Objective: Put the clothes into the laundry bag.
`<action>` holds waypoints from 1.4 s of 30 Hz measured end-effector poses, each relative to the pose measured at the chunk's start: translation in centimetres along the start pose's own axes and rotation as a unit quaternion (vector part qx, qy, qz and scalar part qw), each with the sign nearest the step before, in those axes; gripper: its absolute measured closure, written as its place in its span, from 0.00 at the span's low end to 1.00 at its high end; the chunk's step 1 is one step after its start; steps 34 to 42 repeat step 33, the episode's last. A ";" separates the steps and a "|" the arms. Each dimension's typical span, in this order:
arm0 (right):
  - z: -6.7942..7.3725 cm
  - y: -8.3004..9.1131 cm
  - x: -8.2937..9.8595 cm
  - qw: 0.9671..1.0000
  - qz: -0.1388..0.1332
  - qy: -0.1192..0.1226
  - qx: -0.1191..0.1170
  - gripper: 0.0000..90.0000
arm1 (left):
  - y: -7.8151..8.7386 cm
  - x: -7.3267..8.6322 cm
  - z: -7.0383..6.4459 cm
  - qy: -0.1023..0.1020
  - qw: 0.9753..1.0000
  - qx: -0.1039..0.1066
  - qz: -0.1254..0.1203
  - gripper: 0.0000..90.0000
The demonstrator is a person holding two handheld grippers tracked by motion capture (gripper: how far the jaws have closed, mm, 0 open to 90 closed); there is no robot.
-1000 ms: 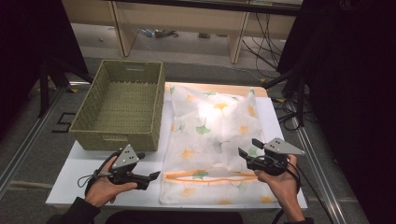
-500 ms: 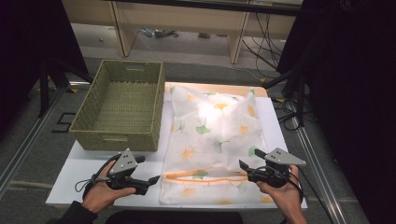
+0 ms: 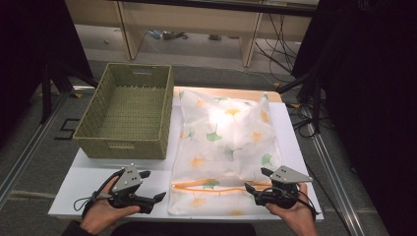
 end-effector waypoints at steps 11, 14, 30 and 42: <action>1.6 0.5 1.0 1.000 0.014 0.006 -0.022 0.25 | 0.2 0.4 -1.1 0.005 1.000 -0.005 0.002 0.18; 1.9 1.0 1.0 1.000 0.012 0.013 -0.022 0.25 | 0.1 0.5 -1.3 -0.002 1.000 0.001 0.011 0.18; 1.9 1.5 1.4 1.000 0.012 0.022 -0.011 0.25 | -0.2 0.6 -1.1 -0.004 1.000 -0.003 0.012 0.18; 1.9 1.6 1.3 1.000 0.009 0.022 -0.012 0.25 | -0.1 0.6 -1.0 -0.008 1.000 -0.001 0.018 0.18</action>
Point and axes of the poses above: each handheld gripper's, and its own axes: y roughly backward along the jaws, x roughly out of its underside, z roughly to its left, the point moved 4 cm from there along -y, roughly forward along the jaws, and after that the axes turned 8 degrees about -z, right-handed, at the moved point
